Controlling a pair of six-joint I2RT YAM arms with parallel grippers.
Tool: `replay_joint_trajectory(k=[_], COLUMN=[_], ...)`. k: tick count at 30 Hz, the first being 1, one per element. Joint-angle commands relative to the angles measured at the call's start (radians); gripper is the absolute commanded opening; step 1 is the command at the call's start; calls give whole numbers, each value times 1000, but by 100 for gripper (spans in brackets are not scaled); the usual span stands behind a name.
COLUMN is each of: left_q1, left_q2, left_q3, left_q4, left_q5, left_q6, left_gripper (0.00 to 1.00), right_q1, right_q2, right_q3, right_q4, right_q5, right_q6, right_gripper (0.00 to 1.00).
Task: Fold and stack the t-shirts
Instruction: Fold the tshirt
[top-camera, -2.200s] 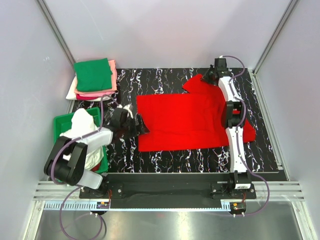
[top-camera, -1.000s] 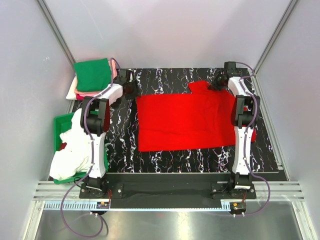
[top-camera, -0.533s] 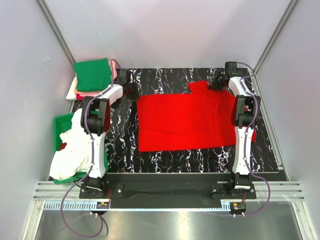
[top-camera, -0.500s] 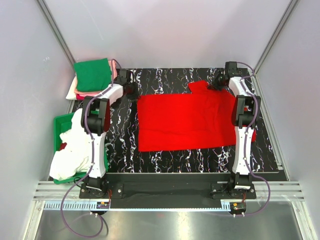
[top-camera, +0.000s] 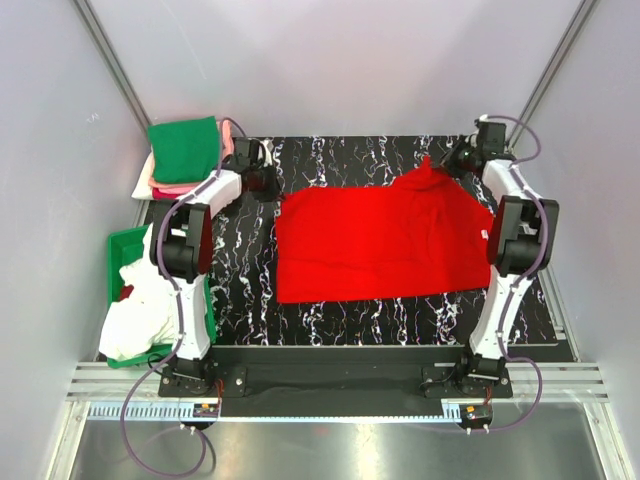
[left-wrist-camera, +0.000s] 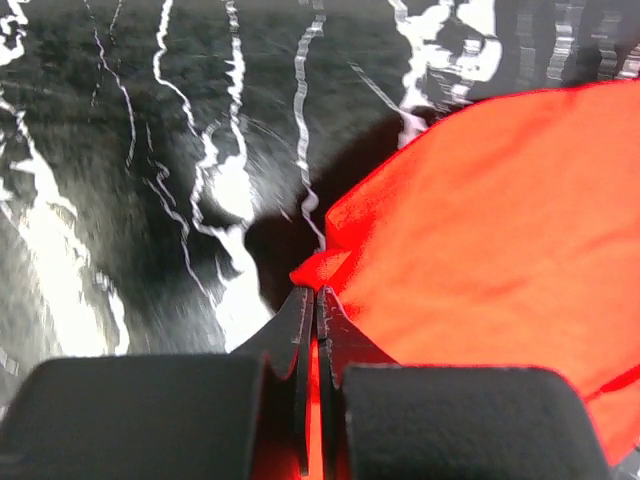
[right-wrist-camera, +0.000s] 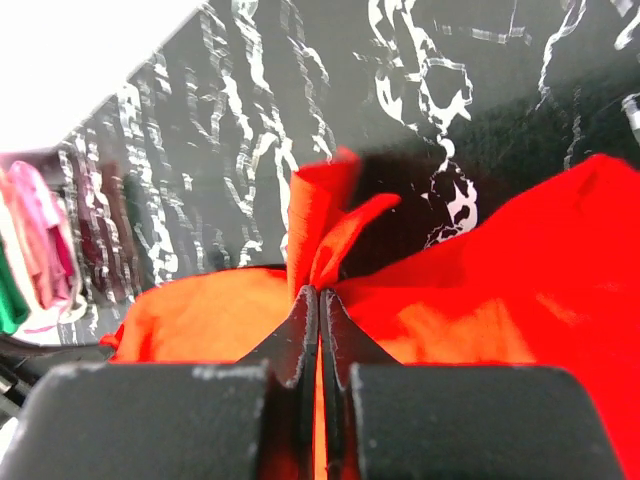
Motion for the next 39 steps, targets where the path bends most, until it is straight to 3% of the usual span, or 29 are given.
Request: replay_joint_trajectory(k=[1, 15, 25, 39], left_q1=[-3, -31, -53, -77], left_q2=[-143, -390, -497, -534], left_q3=[-50, -292, -426, -519], left_q4=[59, 64, 72, 70], left_q5=[44, 38, 5, -33], left_q6=[19, 27, 21, 21], left_gripper=[0, 0, 0, 0], right_q1=[-15, -43, -89, -136], right_q2=[-146, -557, -849, -958], right_q3=[-72, -511, -747, -878], right_q4=[65, 64, 27, -33], right_q5=[-31, 44, 225, 331], right_q6=[-45, -90, -67, -30], right_gripper=[0, 0, 0, 0])
